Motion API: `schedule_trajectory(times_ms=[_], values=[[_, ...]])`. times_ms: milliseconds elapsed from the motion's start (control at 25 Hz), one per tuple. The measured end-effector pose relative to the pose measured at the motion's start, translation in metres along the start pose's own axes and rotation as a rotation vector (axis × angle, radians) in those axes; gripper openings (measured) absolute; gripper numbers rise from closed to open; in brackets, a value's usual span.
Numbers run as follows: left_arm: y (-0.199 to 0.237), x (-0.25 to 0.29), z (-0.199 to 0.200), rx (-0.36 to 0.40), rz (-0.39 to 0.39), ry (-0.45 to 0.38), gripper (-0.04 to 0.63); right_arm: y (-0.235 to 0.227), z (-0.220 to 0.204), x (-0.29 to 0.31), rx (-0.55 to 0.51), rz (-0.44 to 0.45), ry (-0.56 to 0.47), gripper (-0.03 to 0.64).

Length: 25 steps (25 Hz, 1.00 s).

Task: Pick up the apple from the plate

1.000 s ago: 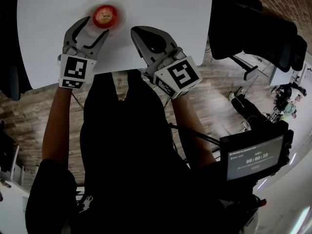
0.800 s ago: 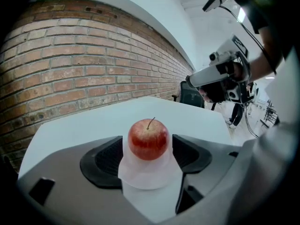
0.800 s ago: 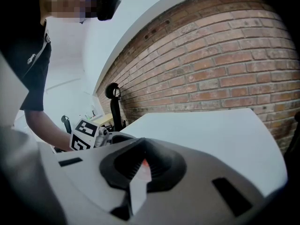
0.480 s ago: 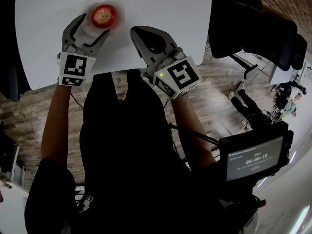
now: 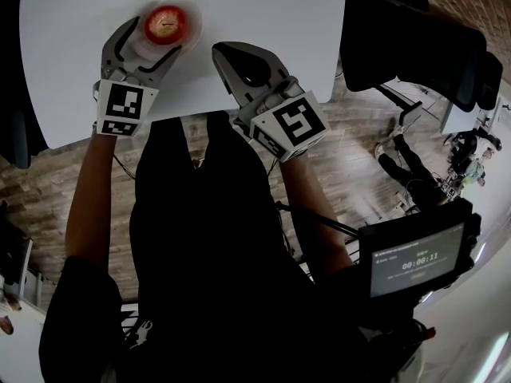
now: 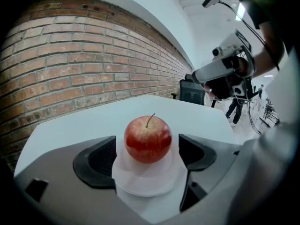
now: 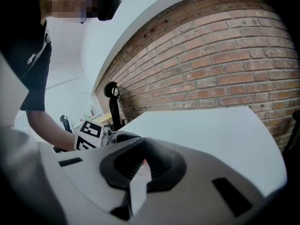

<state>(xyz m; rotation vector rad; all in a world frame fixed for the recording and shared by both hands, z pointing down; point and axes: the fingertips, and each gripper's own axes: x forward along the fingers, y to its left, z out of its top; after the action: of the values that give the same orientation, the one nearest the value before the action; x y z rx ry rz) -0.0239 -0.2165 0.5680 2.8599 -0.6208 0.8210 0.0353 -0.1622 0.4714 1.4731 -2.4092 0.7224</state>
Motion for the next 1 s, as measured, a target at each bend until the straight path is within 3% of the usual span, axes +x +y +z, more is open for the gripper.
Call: schedule_trajectory(times_ms=[1000], values=[[0.0, 0.033, 0.0, 0.034, 0.0, 0.011, 0.413, -0.017, -0.01, -0.009, 0.015, -0.033, 0.003, 0.003]])
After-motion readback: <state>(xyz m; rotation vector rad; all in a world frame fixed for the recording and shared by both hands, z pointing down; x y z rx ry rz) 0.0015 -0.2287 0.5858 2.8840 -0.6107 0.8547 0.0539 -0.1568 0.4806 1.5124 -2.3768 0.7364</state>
